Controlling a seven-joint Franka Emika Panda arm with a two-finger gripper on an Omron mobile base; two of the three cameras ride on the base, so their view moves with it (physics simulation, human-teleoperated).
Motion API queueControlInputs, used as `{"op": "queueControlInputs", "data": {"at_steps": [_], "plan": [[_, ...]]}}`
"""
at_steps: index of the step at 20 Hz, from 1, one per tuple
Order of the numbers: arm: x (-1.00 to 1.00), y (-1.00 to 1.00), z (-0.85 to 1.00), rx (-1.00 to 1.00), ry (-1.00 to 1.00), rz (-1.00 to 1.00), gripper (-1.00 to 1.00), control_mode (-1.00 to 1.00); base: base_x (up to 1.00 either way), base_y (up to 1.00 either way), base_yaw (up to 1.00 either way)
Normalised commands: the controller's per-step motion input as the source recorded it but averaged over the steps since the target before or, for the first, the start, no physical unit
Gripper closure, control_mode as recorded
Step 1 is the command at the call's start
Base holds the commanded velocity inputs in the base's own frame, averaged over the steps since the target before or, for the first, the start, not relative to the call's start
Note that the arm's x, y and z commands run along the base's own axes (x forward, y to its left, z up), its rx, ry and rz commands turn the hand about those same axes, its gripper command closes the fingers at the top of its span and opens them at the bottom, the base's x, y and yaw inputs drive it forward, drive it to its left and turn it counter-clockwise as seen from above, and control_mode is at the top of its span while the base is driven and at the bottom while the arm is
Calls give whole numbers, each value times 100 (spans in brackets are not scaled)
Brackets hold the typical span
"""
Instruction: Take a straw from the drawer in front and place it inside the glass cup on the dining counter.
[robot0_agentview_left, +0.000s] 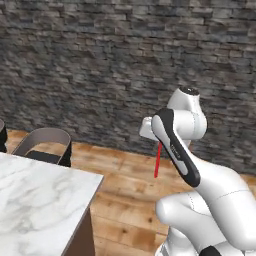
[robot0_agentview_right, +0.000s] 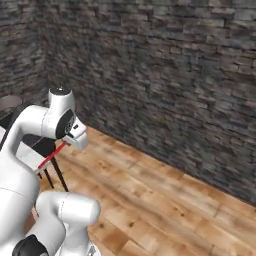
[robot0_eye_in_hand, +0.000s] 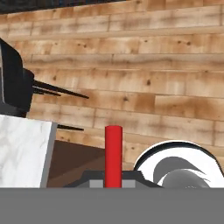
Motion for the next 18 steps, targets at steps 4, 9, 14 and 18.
{"op": "queueControlInputs", "data": {"at_steps": [4, 9, 14, 18], "plan": [[0, 0, 0, 0, 0, 0, 100, 100, 100, -55, 37], [0, 0, 0, 0, 0, 0, 100, 100, 96, -54, 51], [0, 0, 0, 0, 0, 0, 100, 100, 87, -39, 62], [0, 0, 0, 0, 0, 0, 100, 100, 81, -34, 65]]}}
